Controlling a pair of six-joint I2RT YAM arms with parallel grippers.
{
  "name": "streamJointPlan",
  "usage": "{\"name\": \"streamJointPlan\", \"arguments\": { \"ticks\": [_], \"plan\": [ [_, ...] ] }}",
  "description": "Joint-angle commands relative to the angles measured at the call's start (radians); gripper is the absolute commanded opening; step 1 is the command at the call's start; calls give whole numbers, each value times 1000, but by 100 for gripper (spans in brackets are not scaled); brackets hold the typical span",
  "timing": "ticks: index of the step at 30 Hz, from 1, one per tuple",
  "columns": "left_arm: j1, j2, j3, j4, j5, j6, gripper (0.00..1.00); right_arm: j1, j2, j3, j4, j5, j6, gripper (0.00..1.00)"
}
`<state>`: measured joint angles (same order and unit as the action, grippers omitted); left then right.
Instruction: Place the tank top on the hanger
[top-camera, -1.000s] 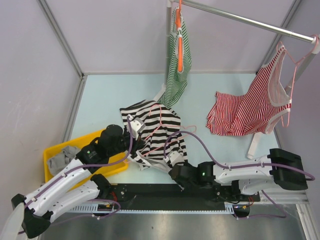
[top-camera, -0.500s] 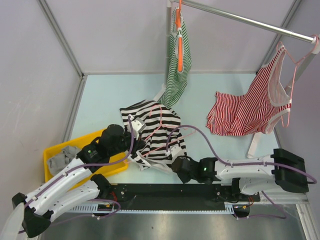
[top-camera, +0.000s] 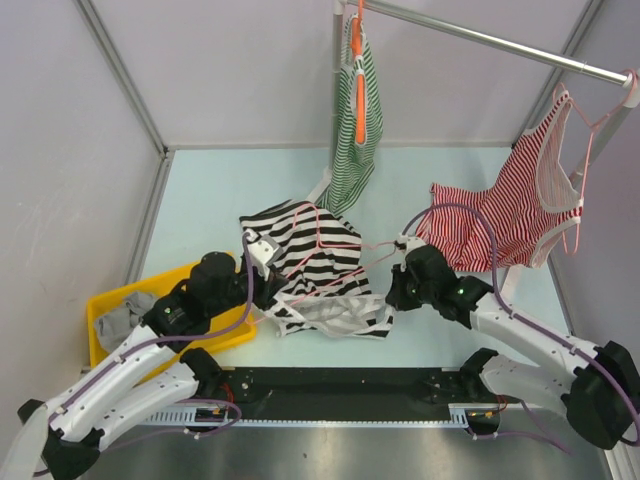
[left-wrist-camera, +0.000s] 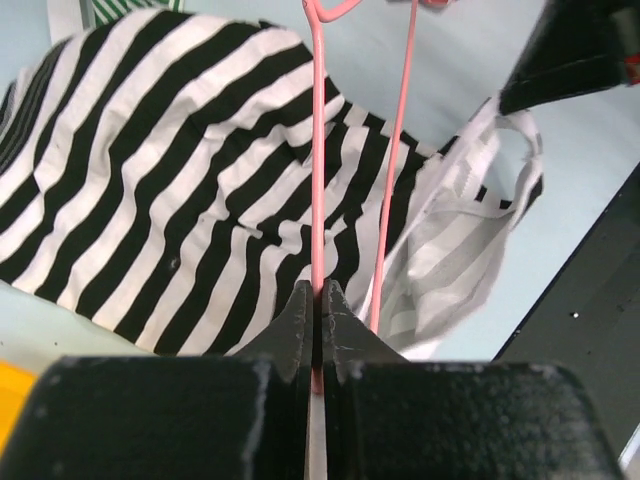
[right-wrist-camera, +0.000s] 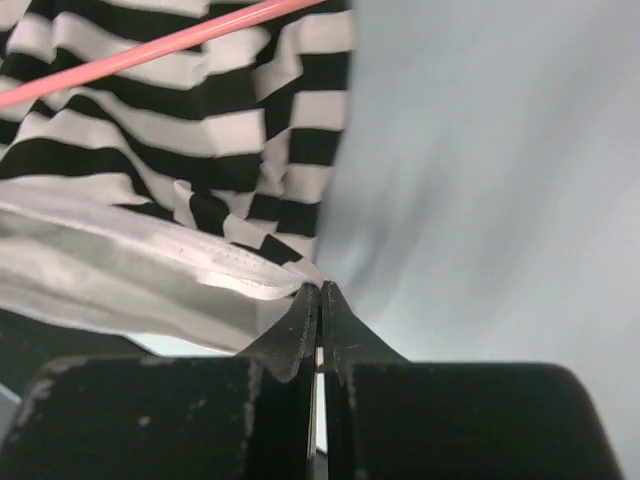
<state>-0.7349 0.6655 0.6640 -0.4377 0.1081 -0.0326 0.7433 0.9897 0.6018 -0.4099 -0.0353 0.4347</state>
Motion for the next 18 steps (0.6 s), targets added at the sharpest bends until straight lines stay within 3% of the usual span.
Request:
{"name": "streamJointPlan", "arguments": {
  "ticks": [1, 8, 18],
  "plan": [
    [8, -52, 0, 70, 42, 14, 0, -148, 56, 22, 57, -81, -30, 0],
    [8, -46, -4, 67, 87, 20, 0, -290, 173, 131, 91, -51, -83, 0],
    [6, -69, -10, 70, 77, 17, 0, -473, 193, 199, 59, -64, -169, 0]
  ]
}}
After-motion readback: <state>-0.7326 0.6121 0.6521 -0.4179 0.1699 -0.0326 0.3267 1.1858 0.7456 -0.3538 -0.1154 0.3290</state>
